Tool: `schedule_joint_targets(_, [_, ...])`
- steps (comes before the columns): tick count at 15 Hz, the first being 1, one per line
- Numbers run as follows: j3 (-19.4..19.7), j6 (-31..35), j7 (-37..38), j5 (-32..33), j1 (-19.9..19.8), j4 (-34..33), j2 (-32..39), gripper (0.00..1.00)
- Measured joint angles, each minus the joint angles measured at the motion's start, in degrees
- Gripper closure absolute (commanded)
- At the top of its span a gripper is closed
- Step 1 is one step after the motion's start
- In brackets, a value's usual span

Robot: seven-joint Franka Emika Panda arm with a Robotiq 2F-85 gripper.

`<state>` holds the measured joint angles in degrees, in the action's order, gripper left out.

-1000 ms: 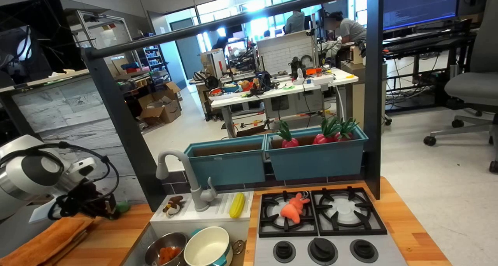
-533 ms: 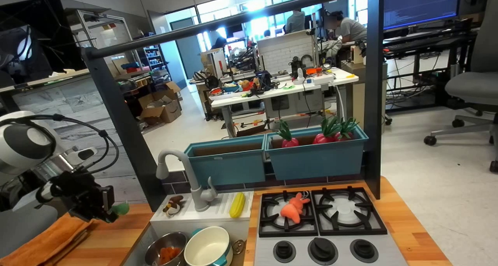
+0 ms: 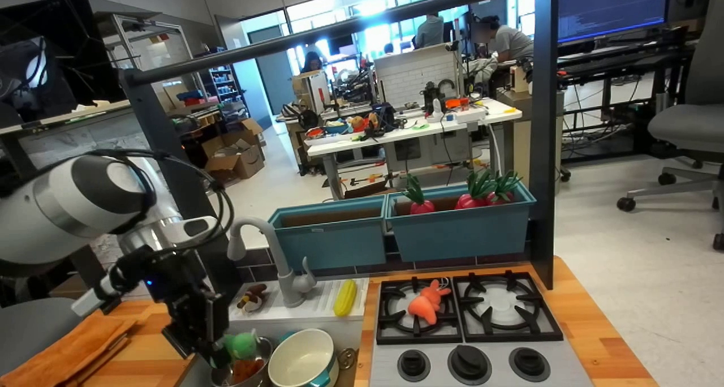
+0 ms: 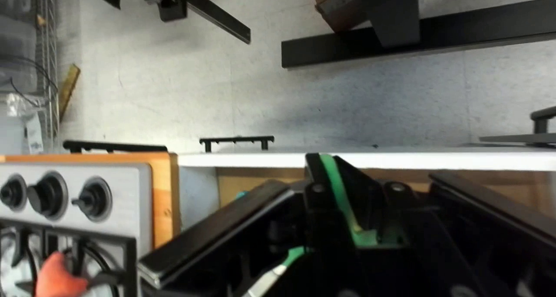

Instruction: Put the plush toys in the the pots in the sing and use the towel to wipe the surface

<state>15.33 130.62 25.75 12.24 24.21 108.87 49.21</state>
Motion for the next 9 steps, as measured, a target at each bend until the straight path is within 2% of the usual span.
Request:
schedule_joint_targets(4, [0.1, 3.8, 3.1, 0.0, -6.8, -1.0, 4.5, 0.98])
schedule_joint_targets(9, [0.1, 13.2, 7.8, -0.1, -7.5, -3.9, 8.7, 0.98])
